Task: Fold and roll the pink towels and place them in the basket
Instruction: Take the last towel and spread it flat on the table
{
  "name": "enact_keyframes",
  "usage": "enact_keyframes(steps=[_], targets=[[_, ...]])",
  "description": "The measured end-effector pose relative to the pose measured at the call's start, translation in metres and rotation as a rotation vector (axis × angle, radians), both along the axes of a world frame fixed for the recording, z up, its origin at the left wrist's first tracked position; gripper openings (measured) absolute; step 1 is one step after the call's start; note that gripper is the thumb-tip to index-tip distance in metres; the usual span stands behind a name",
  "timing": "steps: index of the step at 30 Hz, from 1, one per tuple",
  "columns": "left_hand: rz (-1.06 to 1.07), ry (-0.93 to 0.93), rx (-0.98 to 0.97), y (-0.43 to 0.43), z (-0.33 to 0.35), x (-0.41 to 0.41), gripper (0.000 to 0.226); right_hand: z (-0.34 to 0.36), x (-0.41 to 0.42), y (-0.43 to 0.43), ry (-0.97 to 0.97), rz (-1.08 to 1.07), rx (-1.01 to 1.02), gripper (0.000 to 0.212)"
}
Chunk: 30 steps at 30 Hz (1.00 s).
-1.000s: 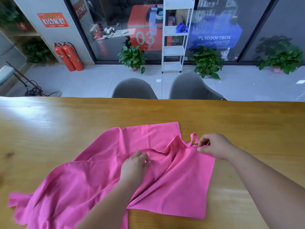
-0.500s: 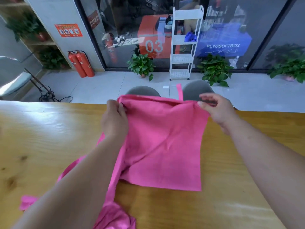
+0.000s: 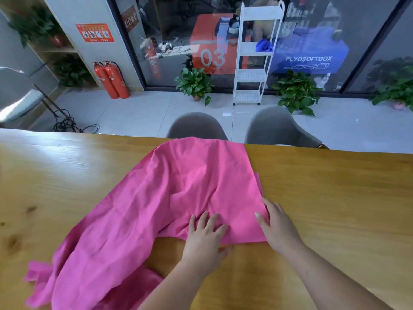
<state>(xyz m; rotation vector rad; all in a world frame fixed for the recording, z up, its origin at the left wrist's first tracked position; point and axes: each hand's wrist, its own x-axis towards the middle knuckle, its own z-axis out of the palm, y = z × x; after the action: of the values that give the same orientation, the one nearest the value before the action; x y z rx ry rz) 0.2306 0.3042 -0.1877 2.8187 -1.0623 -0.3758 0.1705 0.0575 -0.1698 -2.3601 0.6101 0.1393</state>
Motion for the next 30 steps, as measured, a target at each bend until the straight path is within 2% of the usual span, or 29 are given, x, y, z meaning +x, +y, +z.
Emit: enact_keyframes(steps=[4, 7, 10, 12, 14, 17, 21, 25, 30], targets=[[0.09, -0.006, -0.015, -0.007, -0.002, -0.003, 0.022, 0.006, -0.021, 0.003, 0.046, 0.046, 0.007, 0.052], [0.165, -0.008, -0.113, -0.006, 0.011, 0.005, 0.002, 0.015, -0.032, 0.002, 0.064, 0.0, 0.042, 0.062], [0.21, -0.054, -0.178, -0.002, 0.024, 0.012, 0.005, 0.024, -0.038, 0.002, 0.085, -0.078, 0.126, 0.073], [0.217, -0.086, -0.227, 0.0, 0.035, 0.016, 0.004, 0.029, -0.042, 0.006, 0.085, -0.056, 0.15, 0.08], [0.239, -0.027, -0.23, 0.002, 0.052, 0.02, 0.017, 0.034, -0.045, 0.011, 0.035, -0.024, 0.127, 0.082], [0.283, 0.009, -0.266, 0.007, 0.065, 0.028, 0.026, 0.044, -0.043, 0.018, -0.057, -0.088, 0.154, 0.061], [0.322, -0.052, -0.368, 0.016, 0.082, 0.024, 0.026, 0.064, -0.043, 0.025, -0.172, -0.205, 0.234, 0.03], [0.282, -0.149, -0.378, 0.026, 0.09, -0.001, 0.039, 0.086, -0.057, 0.032, -0.243, -0.235, 0.194, 0.027], [0.033, -0.267, -0.442, 0.035, 0.091, -0.046, 0.042, 0.11, -0.081, 0.041, -0.379, -0.298, 0.137, 0.035]])
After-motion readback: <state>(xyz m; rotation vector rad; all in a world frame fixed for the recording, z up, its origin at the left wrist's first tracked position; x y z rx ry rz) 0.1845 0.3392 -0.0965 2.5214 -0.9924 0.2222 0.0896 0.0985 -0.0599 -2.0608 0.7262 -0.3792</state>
